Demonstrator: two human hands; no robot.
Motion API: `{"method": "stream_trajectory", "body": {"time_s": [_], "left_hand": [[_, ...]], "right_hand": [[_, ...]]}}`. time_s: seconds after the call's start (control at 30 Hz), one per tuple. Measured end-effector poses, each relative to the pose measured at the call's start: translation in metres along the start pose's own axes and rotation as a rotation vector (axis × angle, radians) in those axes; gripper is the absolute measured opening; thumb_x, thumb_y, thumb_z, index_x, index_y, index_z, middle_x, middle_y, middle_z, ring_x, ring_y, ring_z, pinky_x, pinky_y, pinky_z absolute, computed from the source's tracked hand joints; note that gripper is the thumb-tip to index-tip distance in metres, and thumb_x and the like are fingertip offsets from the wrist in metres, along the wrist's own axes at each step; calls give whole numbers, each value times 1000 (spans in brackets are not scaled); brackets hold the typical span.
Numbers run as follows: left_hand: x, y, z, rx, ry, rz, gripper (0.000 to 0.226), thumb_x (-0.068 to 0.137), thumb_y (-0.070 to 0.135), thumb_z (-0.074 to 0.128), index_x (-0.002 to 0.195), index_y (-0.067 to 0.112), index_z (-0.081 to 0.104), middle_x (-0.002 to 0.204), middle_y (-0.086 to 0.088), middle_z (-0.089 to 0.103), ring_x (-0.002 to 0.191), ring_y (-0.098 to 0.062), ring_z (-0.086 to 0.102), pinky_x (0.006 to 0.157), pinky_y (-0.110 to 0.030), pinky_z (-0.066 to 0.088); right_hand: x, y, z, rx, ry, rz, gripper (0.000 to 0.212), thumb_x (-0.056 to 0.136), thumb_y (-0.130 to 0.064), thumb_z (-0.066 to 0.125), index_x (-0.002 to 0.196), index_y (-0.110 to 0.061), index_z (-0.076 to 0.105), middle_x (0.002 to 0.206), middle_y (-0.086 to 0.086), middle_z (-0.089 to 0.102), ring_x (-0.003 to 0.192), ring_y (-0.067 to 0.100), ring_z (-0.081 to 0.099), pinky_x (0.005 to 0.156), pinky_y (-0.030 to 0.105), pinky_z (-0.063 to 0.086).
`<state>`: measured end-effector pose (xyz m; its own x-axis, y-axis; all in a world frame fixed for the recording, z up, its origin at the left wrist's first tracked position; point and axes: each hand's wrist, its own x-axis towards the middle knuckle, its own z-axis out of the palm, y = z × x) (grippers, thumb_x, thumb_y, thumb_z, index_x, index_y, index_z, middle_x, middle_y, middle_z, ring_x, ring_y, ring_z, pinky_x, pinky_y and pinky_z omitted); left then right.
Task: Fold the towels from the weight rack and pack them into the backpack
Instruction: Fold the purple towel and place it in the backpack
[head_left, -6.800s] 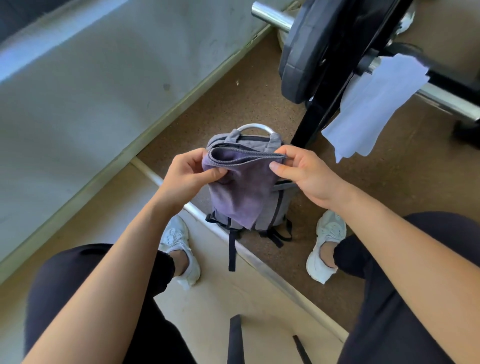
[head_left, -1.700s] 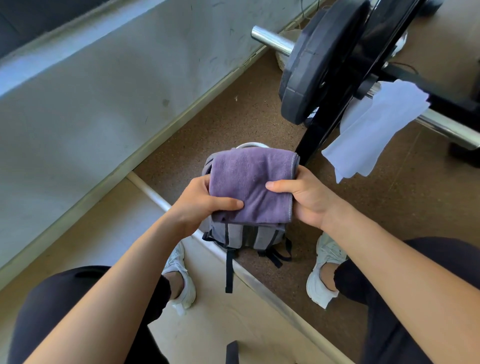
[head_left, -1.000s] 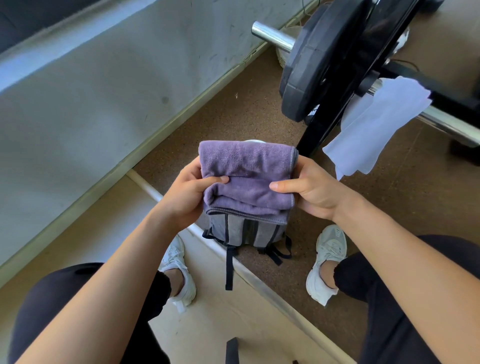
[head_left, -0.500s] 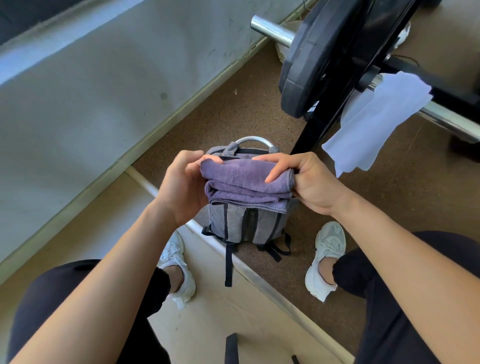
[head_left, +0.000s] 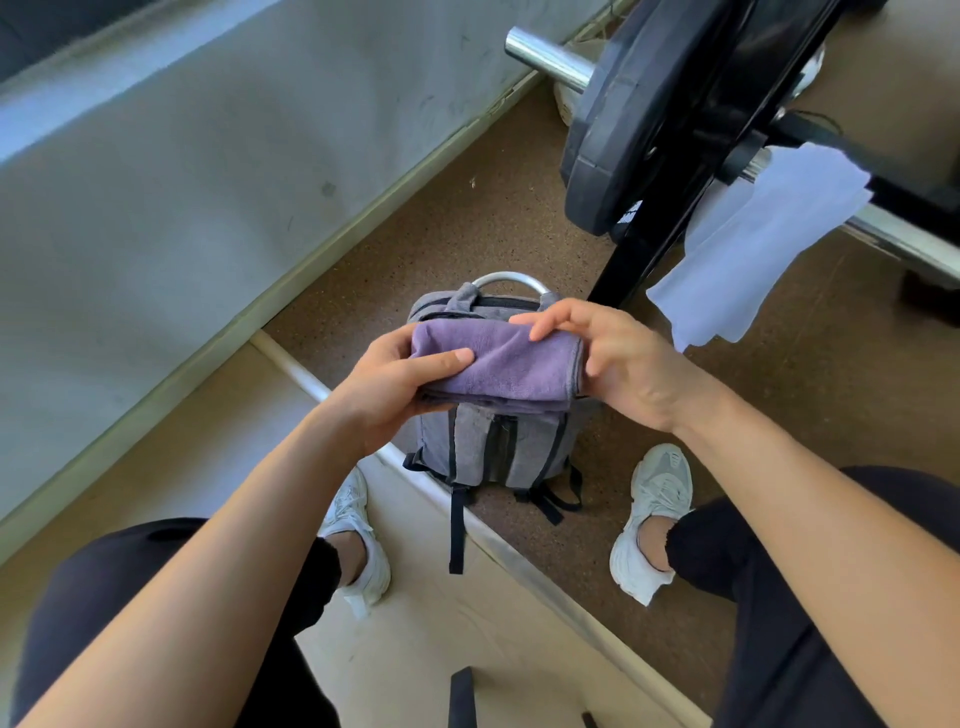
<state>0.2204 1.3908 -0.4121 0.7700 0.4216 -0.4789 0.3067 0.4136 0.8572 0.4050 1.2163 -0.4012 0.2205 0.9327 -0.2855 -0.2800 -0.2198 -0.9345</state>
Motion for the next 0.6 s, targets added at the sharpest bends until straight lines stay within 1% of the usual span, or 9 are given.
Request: {"method": "stream_trajectory", "body": {"time_s": [0.07, 0.13, 0.2, 0.27, 0.37, 0.43, 0.5, 0.57, 0.6], "left_hand": [[2, -2, 0, -52, 19, 102, 36, 81, 6, 80, 113, 15, 66, 97, -2, 74, 88, -15, 72, 72, -29, 61], [5, -4, -1, -61, 43, 187, 41, 74, 10, 85, 111, 18, 67, 100, -3, 72, 96, -18, 70, 83, -37, 61], [9, -6, 1, 38, 105, 278, 41, 73, 12, 87, 108, 19, 66, 95, 3, 72, 93, -13, 67, 87, -37, 59], [14, -8, 4, 213, 186, 375, 42, 77, 10, 89, 110, 15, 64, 91, 11, 69, 86, -2, 64, 83, -27, 55], [25, -13, 7, 502, 251, 412, 55, 82, 26, 87, 127, 17, 58, 104, 13, 68, 93, 5, 64, 85, -23, 52], [33, -22, 7, 746, 203, 344, 74, 81, 49, 81, 142, 25, 48, 121, 10, 67, 112, -6, 63, 95, -34, 51], [40, -35, 8, 1107, 65, 283, 81, 76, 64, 66, 146, 30, 43, 134, 7, 61, 131, -20, 52, 104, -46, 43], [39, -48, 16, 1419, -110, 164, 72, 80, 62, 58, 144, 30, 47, 136, 4, 59, 142, -25, 40, 111, -51, 29], [38, -54, 19, 1513, -177, 126, 61, 85, 57, 58, 138, 29, 52, 130, 3, 61, 139, -25, 43, 110, -51, 27]], "right_hand": [[1, -3, -4, 91, -20, 82, 43, 84, -13, 54, 126, -9, 55, 133, 11, 60, 117, 32, 60, 93, 42, 50], [5, 2, -2, -39, 43, 73, 46, 91, -19, 67, 135, -15, 54, 131, 13, 61, 119, 31, 62, 97, 45, 54], [10, 10, -1, -193, 142, -5, 47, 87, -16, 76, 131, -17, 58, 125, 14, 64, 119, 30, 63, 103, 49, 53], [12, 14, -4, -268, 217, -81, 45, 83, -17, 78, 125, -16, 62, 117, 14, 66, 114, 31, 64, 101, 53, 53], [11, 13, -14, -317, 315, -133, 38, 84, -13, 75, 120, -14, 63, 111, 15, 65, 108, 32, 63, 93, 55, 54], [7, 16, -23, -392, 410, -130, 35, 87, -11, 74, 119, -17, 62, 108, 8, 64, 104, 23, 63, 91, 53, 56], [4, 21, -33, -478, 489, -106, 34, 87, -16, 75, 118, -23, 61, 108, 1, 62, 103, 18, 62, 90, 52, 57], [1, 24, -42, -544, 530, -79, 35, 87, -20, 76, 118, -27, 61, 110, -1, 61, 105, 18, 60, 89, 51, 57], [0, 25, -45, -567, 538, -74, 36, 87, -21, 76, 118, -27, 60, 111, -2, 60, 107, 18, 59, 89, 49, 57]]}}
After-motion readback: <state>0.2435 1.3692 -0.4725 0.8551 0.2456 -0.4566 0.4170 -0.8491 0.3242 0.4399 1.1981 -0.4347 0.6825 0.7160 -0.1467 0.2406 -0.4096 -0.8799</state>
